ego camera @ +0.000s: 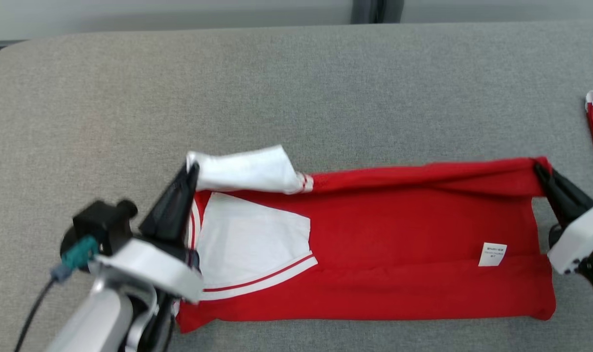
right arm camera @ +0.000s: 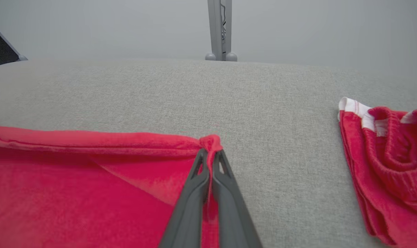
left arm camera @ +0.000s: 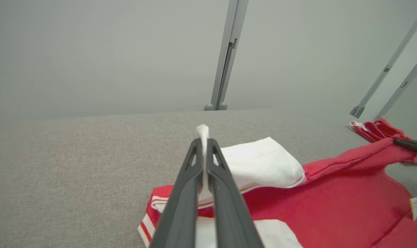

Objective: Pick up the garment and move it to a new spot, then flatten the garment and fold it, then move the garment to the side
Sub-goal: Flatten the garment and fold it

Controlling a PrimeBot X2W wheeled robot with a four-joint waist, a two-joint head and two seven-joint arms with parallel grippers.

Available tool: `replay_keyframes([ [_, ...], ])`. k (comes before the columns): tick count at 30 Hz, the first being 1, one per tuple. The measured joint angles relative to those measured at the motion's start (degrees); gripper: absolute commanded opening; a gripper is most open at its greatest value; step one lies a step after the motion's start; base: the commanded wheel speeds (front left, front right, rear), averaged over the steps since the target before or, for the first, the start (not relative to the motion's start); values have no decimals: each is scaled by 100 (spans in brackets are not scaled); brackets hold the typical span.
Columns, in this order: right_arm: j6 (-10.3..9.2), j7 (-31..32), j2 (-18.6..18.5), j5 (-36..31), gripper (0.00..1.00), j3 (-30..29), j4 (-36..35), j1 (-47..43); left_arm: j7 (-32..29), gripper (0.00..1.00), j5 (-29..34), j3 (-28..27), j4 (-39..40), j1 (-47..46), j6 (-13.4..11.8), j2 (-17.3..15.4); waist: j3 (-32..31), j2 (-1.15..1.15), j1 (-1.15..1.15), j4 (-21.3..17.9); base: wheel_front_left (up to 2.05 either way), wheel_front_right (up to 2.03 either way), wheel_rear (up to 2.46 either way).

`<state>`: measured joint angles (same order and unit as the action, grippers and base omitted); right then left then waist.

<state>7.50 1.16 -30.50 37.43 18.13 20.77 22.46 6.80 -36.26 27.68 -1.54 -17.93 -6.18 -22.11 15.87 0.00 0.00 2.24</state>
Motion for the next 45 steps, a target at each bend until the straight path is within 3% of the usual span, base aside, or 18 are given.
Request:
replay_keyframes([
  [8,0,185,322,-331,0,-661,-682,-1177,13,0,-225,60,788,1207,-452,92,-250,0,0,28,0,0,0],
  [16,0,472,782,-668,0,-1251,-1220,-2020,37,0,-359,232,794,1737,-557,216,-403,0,0,26,0,0,0],
  [17,0,489,826,-709,17,-1292,-1257,-2068,36,0,-378,243,751,1749,-557,241,-411,0,0,22,0,0,0],
  [20,0,538,956,-820,47,-1400,-1330,-2142,42,0,-412,271,584,1752,-546,265,-421,0,0,-5,0,0,0],
  [21,0,538,992,-878,79,-1437,-1346,-2165,52,0,-414,274,528,1752,-541,270,-420,0,0,-14,0,0,0],
  [22,0,538,1022,-921,100,-1483,-1354,-2185,58,0,-417,272,490,1754,-539,278,-416,0,0,-21,0,0,0],
  [25,0,525,1111,-991,100,-1668,-1381,-2251,125,0,-485,221,385,1785,-522,282,-407,0,0,-33,0,0,0],
  [26,-1,499,1141,-1031,100,-1735,-1390,-2289,141,8,-504,203,360,1806,-522,279,-408,0,0,-34,0,0,0],
  [27,0,466,1176,-1066,100,-1808,-1394,-2323,168,38,-521,189,338,1836,-523,276,-411,0,0,-35,0,0,0],
  [28,-1,438,1213,-1085,100,-1874,-1405,-2346,183,80,-522,182,315,1870,-524,269,-415,0,0,-36,0,0,0],
  [29,-1,424,1240,-1088,100,-1934,-1419,-2376,180,100,-537,190,293,1902,-523,266,-422,0,0,-36,0,0,0],
  [39,-1,235,1561,-1260,100,-2751,-1730,-2720,388,100,-597,-15,567,2304,-758,163,-531,0,0,42,0,0,0],
  [45,-1,321,1739,-1405,100,-2865,-1812,-2680,443,100,-392,30,633,2097,-799,165,-629,0,0,76,0,0,0],
])
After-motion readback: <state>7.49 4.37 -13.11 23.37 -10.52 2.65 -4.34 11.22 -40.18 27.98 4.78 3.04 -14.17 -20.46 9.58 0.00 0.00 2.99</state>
